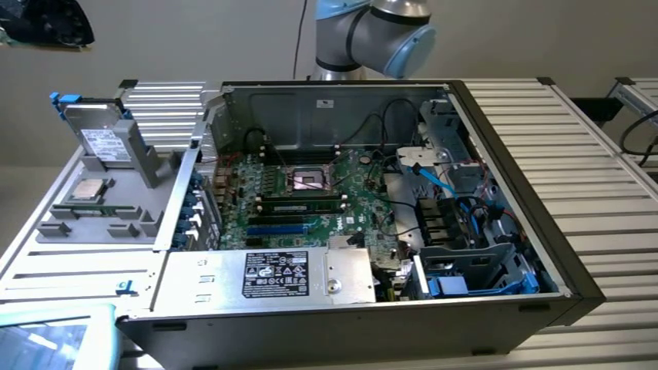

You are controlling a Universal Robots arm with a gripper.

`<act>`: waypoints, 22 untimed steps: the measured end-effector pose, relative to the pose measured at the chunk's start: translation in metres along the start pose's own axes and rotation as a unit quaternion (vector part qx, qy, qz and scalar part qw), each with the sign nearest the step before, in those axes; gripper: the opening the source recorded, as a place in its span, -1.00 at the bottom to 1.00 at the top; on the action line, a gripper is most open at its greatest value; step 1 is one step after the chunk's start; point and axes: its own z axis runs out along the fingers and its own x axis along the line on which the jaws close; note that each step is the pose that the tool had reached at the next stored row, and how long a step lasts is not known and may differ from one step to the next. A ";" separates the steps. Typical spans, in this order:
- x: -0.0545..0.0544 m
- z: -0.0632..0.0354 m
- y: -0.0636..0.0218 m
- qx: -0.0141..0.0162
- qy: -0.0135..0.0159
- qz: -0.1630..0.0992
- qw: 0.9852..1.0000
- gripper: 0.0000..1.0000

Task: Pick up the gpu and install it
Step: 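Pick up the gpu and move the gpu toward the slot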

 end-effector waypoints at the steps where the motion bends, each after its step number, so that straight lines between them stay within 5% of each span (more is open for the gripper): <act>1: 0.000 -0.0001 -0.0001 0.000 0.000 0.000 1.000 -0.45; 22: -0.006 -0.0663 -0.0589 -0.002 0.001 -0.002 1.000 -0.45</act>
